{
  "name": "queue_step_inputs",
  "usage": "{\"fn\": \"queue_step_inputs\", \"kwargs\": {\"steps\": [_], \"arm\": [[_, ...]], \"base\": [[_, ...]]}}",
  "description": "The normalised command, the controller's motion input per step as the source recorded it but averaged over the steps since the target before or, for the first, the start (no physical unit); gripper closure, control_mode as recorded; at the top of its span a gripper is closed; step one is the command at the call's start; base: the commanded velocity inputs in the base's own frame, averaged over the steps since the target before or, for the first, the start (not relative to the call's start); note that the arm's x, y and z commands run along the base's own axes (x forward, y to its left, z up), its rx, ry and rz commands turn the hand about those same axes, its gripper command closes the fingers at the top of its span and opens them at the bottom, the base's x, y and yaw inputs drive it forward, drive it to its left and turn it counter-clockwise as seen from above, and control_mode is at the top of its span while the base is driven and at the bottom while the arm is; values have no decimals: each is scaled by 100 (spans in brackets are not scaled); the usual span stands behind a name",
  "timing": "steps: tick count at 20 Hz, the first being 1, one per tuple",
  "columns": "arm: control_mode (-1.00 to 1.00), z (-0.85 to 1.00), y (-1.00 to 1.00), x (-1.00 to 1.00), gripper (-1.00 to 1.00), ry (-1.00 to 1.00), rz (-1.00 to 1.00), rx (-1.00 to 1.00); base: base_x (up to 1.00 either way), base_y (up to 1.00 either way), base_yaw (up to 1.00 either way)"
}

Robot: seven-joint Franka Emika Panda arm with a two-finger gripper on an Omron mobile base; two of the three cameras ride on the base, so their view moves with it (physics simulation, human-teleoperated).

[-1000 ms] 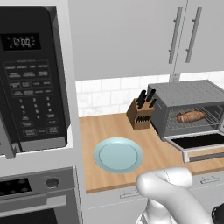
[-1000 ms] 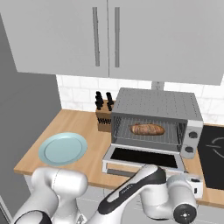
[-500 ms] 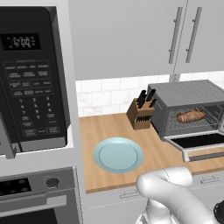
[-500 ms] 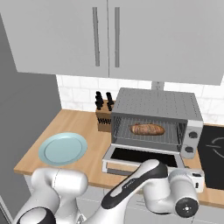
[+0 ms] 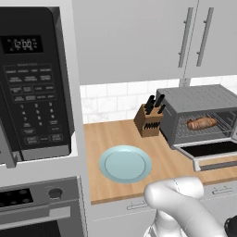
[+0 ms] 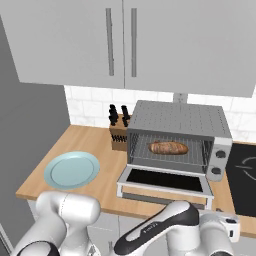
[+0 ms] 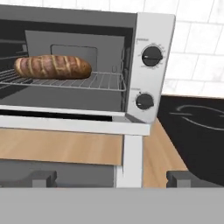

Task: Pick up the kebab skewer and baguette bread, and place them inside the toaster oven. Close the toaster oven door and start by setting the timer.

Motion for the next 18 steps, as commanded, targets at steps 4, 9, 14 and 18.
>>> {"fn": "queue_step_inputs", "kwargs": {"steps": [4,9,14,18], "arm": [[-100,-41,0,0,-100,0,0,0],[-100,-24,1,-1,-100,0,0,0],[-100,-14,24,8,-100,0,0,0],[-100,-1,32,25,-100,0,0,0]], "base": [[0,0,0],[0,0,0],[0,0,0],[0,0,0]]}}
